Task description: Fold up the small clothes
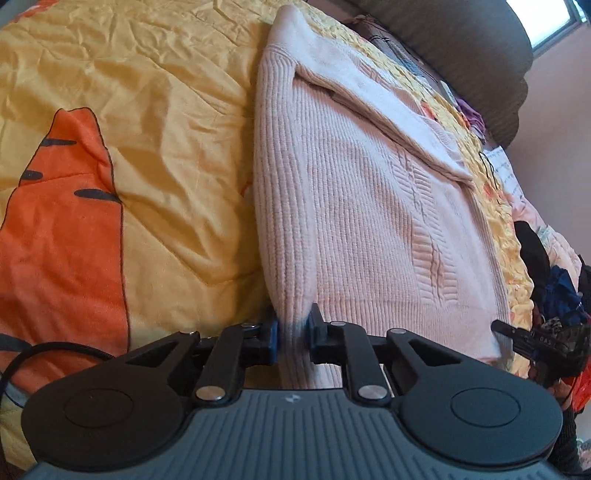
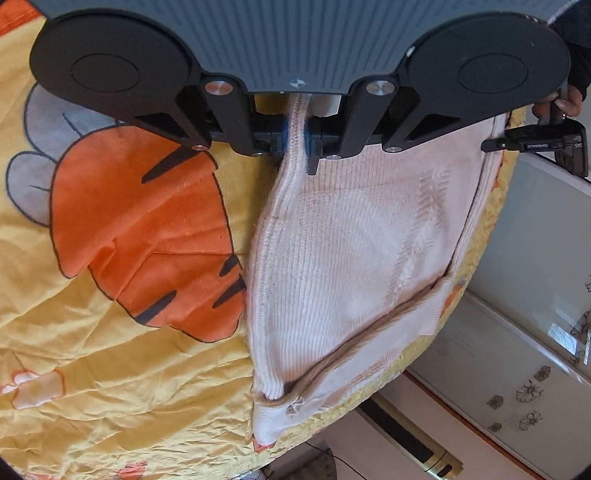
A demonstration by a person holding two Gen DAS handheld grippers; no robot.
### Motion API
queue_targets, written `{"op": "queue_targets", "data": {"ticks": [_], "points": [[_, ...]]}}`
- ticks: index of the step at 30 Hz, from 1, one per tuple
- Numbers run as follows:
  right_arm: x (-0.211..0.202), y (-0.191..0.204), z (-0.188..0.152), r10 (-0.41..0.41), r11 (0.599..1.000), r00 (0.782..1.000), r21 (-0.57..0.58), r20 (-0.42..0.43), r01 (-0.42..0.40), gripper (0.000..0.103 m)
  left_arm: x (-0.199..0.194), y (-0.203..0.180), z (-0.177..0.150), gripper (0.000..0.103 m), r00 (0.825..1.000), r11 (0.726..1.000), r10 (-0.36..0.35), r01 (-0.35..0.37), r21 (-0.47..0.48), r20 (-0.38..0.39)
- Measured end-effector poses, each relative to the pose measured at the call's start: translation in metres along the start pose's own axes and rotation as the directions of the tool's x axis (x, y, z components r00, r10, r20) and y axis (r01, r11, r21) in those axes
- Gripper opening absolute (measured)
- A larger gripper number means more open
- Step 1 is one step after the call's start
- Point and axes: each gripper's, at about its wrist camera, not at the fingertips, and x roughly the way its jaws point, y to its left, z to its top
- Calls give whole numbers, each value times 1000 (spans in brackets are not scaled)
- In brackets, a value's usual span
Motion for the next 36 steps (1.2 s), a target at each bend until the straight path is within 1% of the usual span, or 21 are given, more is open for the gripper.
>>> {"op": "queue_targets", "data": {"ticks": [1, 2, 4, 6, 7, 9, 10, 11, 13, 16, 19, 20, 21, 22, 23, 24, 28, 31, 33, 34, 36], "points": [[-1, -3, -1, 9, 999, 1000, 34, 16, -10, 24, -7, -1, 2, 17, 1000, 1000, -3, 3, 17, -6], [-4, -8, -1, 31, 997, 999, 72, 20, -32, 36, -16, 0, 4, 18, 1000, 999, -5, 5, 31, 0], [-19, -16, 2, 47, 992, 998, 118, 51, -53, 47, -30, 0, 9, 31, 1000, 999, 6, -7, 49, 30], [-39, -20, 13, 29, 992, 991, 122, 134, -46, 60, -38, -1, 22, 44, 996, 998, 20, -25, 61, 84], [-45, -20, 20, 22, 992, 984, 121, 176, -44, 63, -38, -2, 31, 59, 991, 998, 27, -35, 56, 128], [-47, -19, 44, -7, 994, 969, 106, 246, -19, 67, -32, -11, 52, 78, 967, 995, 78, -91, 43, 243], [-40, -16, 59, -17, 997, 964, 81, 265, -5, 67, -26, -18, 63, 79, 951, 992, 100, -119, 49, 292], [-30, -12, 77, -22, 998, 961, 61, 275, 5, 67, -16, -25, 76, 79, 941, 990, 117, -137, 43, 317], [-4, -6, 109, -24, 999, 963, 31, 269, 16, 67, 9, -35, 97, 79, 940, 988, 131, -152, 41, 316], [44, 7, 146, -93, 994, 967, -30, 239, 103, 67, 53, -50, 120, 79, 904, 943, 297, -329, 56, 308], [86, 18, 166, -184, 975, 964, -89, 194, 204, 67, 76, -54, 127, 77, 909, 928, 308, -352, 120, 282], [95, 18, 169, -175, 976, 969, -95, 176, 194, 56, 83, -56, 125, 73, 915, 927, 296, -344, 148, 274], [104, 18, 169, -165, 979, 976, -96, 143, 180, 44, 88, -57, 123, 45, 914, 920, 300, -353, 169, 275], [112, 18, 167, -181, 975, 976, -106, 119, 194, 15, 91, -58, 122, 30, 896, 898, 339, -399, 184, 286], [113, 22, 165, -203, 964, 971, -147, 125, 220, 13, 91, -58, 121, 25, 888, 890, 349, -414, 192, 299], [111, 24, 164, -213, 958, 968, -166, 129, 233, 12, 87, -55, 121, 17, 894, 902, 332, -395, 178, 302], [81, 20, 169, -235, 946, 951, -176, 204, 271, 10, 85, -44, 119, 17, 896, 908, 330, -388, 161, 297], [97, 3, 162, -281, 937, 949, -170, 145, 304, 9, 85, -41, 118, 17, 898, 914, 318, -376, 154, 305], [97, 4, 158, -258, 949, 951, -141, 167, 283, 11, 85, -42, 117, 18, 896, 910, 318, -380, 167, 310], [96, 4, 157, -231, 960, 958, -121, 171, 253, 13, 83, -43, 115, 19, 894, 907, 318, -384, 173, 316], [92, 5, 152, -219, 967, 959, -93, 178, 238, 38, 73, -44, 107, 23, 899, 914, 307, -370, 167, 314]]}}
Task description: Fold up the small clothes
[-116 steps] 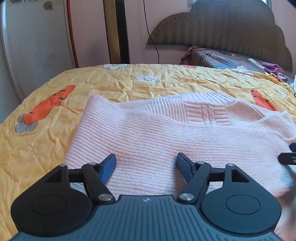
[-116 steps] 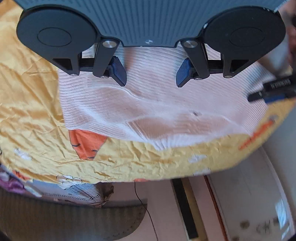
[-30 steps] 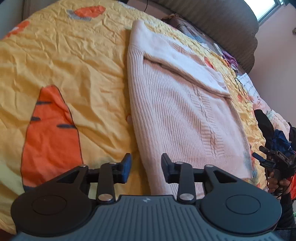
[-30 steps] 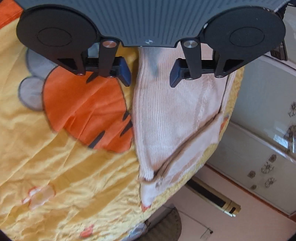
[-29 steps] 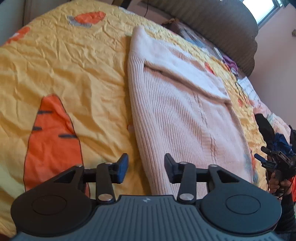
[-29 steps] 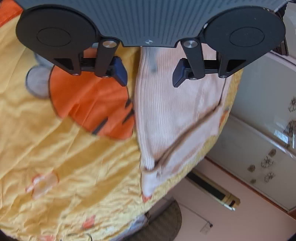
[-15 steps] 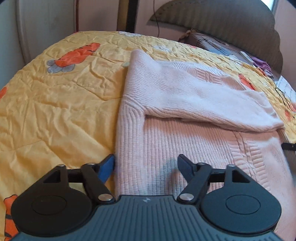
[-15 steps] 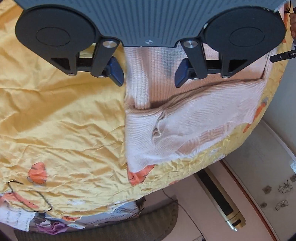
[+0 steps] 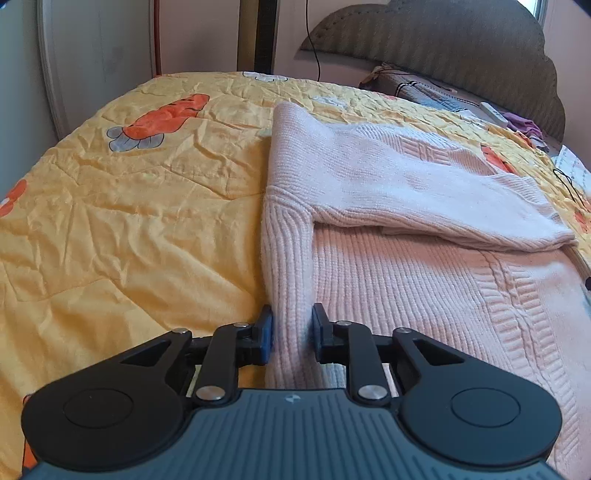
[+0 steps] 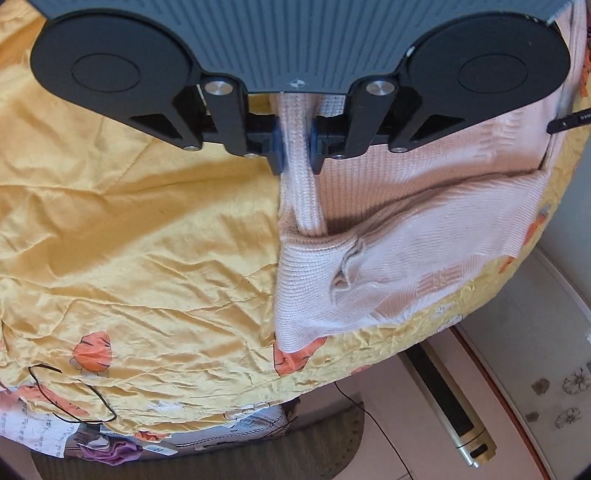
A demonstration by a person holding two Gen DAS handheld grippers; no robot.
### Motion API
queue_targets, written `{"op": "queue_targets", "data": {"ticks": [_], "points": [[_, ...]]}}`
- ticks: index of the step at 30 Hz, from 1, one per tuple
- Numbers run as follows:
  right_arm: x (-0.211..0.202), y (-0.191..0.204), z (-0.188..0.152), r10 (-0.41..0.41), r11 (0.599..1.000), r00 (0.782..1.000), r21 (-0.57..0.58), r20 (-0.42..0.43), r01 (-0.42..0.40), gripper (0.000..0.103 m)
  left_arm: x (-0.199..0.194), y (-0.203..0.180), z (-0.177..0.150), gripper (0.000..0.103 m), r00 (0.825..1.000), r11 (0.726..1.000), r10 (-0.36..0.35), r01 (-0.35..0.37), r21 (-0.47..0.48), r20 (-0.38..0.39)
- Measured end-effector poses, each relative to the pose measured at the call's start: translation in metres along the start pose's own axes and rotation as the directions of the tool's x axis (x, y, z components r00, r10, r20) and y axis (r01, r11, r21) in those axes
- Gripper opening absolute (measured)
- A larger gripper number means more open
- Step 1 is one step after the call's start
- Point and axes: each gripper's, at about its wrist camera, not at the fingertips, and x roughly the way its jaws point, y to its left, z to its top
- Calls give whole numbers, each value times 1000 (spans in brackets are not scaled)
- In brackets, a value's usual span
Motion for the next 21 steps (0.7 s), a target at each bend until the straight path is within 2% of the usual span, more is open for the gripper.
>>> {"op": "queue_targets", "data": {"ticks": [2, 3, 4, 6, 8, 10, 12, 15, 16, 17, 21], "points": [[-12, 1, -7, 21, 1000, 1000, 19, -9, -21, 52, -17, 3, -11, 32, 1000, 999, -26, 26, -29, 13], [-21, 2, -13, 40, 999, 999, 20, 4, -40, 54, -25, 5, -19, 43, 999, 998, -45, 46, -49, 15], [-32, 2, -20, 63, 998, 998, 20, 12, -64, 54, -32, 6, -28, 55, 998, 996, -60, 60, -65, 11], [-49, -1, -37, 100, 994, 995, 38, -1, -99, 55, -44, 6, -47, 65, 997, 992, -74, 74, -101, 6], [-59, -5, -57, 95, 995, 995, 42, -36, -93, 55, -52, 5, -67, 69, 994, 984, -107, 104, -146, -10], [-70, -6, -78, 95, 995, 995, 39, -32, -94, 54, -61, -3, -83, 86, 993, 984, -114, 116, -133, 19], [-79, -4, -91, 116, 992, 993, 46, -28, -115, 54, -64, -15, -93, 89, 994, 991, -104, 105, -79, 14], [-88, 4, -103, 125, 992, 991, 42, -54, -123, 56, -68, -38, -104, 89, 999, 995, -33, 34, 91, -10], [-91, 8, -106, 119, 993, 991, 23, -64, -118, 55, -70, -42, -108, 90, 1000, 993, -17, 18, 114, -10], [-94, 13, -109, 117, 993, 990, 0, -76, -117, 48, -72, -40, -110, 90, 1000, 994, -22, 24, 104, -14], [-105, 16, -126, 143, 990, 985, 10, -101, -143, 42, -82, -30, -115, 89, 997, 997, -64, 66, 50, -45]]}}
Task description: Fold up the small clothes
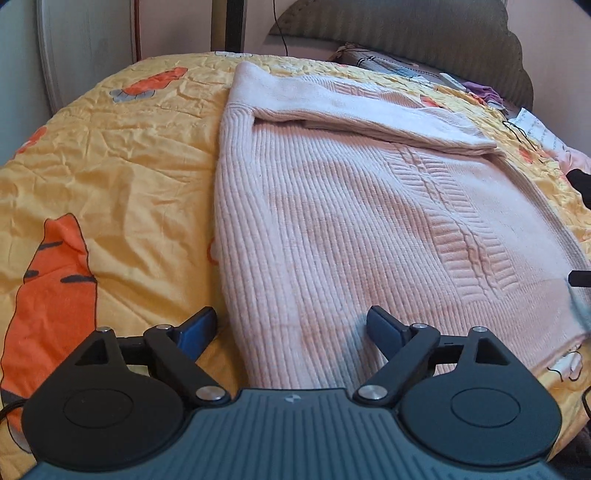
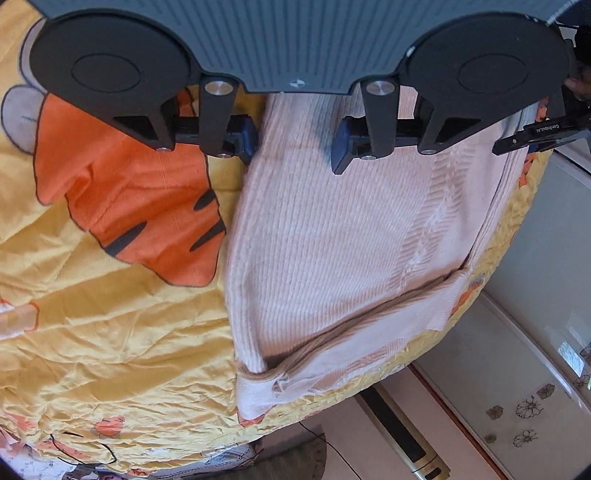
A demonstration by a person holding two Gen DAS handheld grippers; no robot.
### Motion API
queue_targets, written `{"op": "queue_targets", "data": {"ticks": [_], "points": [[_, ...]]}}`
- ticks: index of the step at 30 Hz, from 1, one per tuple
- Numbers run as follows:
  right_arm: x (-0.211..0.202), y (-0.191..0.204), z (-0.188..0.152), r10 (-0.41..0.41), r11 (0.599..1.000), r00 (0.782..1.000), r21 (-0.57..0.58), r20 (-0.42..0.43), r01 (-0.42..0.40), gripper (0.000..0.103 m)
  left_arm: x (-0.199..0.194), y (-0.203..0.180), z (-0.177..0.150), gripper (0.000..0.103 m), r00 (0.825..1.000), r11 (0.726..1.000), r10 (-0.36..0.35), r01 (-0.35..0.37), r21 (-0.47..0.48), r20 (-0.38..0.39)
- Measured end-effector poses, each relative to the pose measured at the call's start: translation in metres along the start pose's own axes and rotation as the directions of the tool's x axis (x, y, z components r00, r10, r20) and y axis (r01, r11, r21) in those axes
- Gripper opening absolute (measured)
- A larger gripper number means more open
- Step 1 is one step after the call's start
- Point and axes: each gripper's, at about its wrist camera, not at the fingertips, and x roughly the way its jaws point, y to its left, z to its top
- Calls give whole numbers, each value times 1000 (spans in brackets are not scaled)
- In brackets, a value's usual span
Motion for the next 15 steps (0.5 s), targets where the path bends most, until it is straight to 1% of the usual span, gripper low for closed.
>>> {"op": "queue_targets", "data": {"ticks": [3, 5, 6, 7, 8, 9, 10, 12, 13, 15], "points": [[-6, -11, -11, 70, 993, 997, 96, 14, -71, 43, -9, 9, -4, 89, 998, 997, -56, 54, -63, -23], [-9, -16, -19, 122, 981, 992, 153, 13, -123, 43, -14, 18, -6, 88, 995, 986, -95, 90, -137, -32], [-9, -17, -23, 140, 976, 990, 168, 10, -140, 42, -15, 22, -7, 84, 994, 981, -106, 100, -163, -30], [-10, -18, -27, 158, 970, 987, 183, 12, -158, 43, -17, 24, -8, 73, 995, 981, -98, 92, -172, -27], [-10, -20, -29, 169, 966, 986, 196, 12, -168, 44, -19, 24, -9, 64, 997, 985, -70, 65, -163, -24], [-11, -22, -32, 178, 961, 984, 211, 15, -177, 43, -20, 23, -10, 47, 999, 989, -40, 36, -146, -22], [-11, -25, -34, 189, 955, 982, 230, 23, -190, 42, -20, 24, -11, 43, 999, 991, -26, 23, -135, -23], [-11, -32, -38, 226, 932, 973, 283, 36, -227, 42, -22, 25, -11, 43, 999, 990, -35, 31, -135, -27], [-11, -33, -39, 243, 924, 969, 295, 40, -243, 33, -22, 24, -12, 43, 999, 992, -35, 31, -125, -29], [-9, -30, -42, 256, 925, 966, 285, 24, -252, 31, -22, 19, -13, 43, 999, 996, -28, 26, -88, -23]]}}
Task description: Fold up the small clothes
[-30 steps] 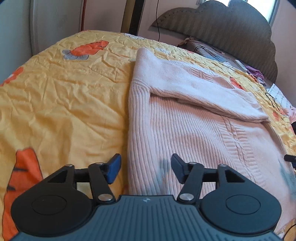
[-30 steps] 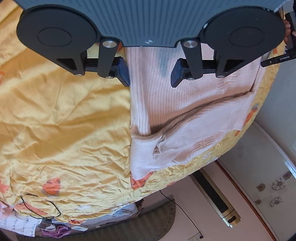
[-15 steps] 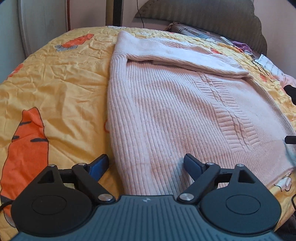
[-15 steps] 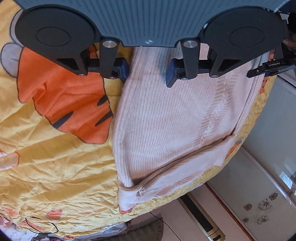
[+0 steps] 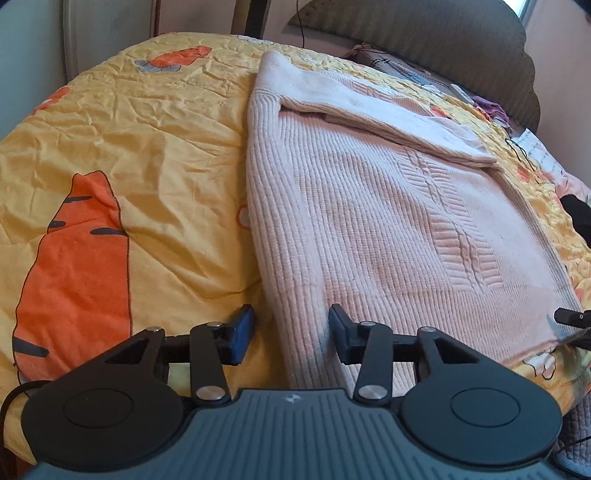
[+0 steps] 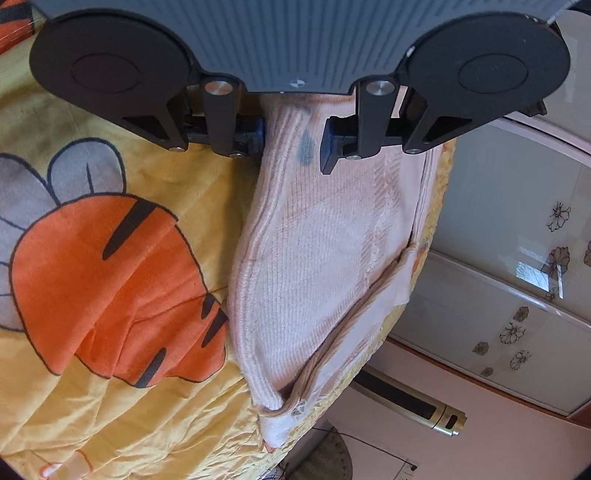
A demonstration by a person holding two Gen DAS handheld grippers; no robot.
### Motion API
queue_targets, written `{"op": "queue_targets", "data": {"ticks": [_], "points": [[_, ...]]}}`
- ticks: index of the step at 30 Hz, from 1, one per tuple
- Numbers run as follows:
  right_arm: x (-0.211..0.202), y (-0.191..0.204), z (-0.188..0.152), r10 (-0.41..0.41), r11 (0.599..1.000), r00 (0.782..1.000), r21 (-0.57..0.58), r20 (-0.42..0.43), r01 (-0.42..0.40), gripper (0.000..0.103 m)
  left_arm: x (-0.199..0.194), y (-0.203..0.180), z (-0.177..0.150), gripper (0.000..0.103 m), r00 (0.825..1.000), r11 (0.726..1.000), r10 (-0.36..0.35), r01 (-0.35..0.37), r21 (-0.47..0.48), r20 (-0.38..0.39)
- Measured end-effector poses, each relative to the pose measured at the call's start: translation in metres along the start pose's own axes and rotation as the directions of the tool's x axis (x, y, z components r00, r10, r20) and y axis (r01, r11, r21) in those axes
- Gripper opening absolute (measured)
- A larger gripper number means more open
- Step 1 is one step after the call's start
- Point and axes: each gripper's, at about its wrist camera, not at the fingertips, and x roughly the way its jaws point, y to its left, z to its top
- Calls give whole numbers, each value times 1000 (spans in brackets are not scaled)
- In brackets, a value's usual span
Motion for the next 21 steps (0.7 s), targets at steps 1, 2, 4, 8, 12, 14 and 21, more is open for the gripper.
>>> {"op": "queue_targets", "data": {"ticks": [1, 2, 4, 8, 12, 14, 21], "points": [[1, 2, -3, -2, 1000, 1000, -16, -9, 2, 32, 1, -2, -1, 43, 1000, 1000, 4, -4, 11, 11], [3, 2, -4, -4, 1000, 1000, -23, -14, 4, 34, 2, -4, -3, 42, 1000, 1000, 8, -9, 21, 25], [4, -4, -4, 4, 1000, 1000, 8, -13, -4, 26, 3, -5, -2, 18, 1000, 1000, 4, -5, 16, 31], [2, -16, -4, 56, 995, 998, 88, -6, -55, 14, 4, 6, 5, 14, 998, 996, -57, 57, -67, -2], [1, -13, -2, 71, 994, 997, 80, -4, -70, 13, 2, 25, 13, 14, 988, 971, -154, 148, -190, -16], [-1, -6, 2, 107, 991, 994, 77, 10, -107, 13, 1, 32, 18, 14, 980, 953, -197, 189, -238, -14], [6, -6, 17, 78, 994, 996, 79, -46, -74, 18, 12, 29, 18, 15, 978, 961, -195, 175, -215, -75]]}}
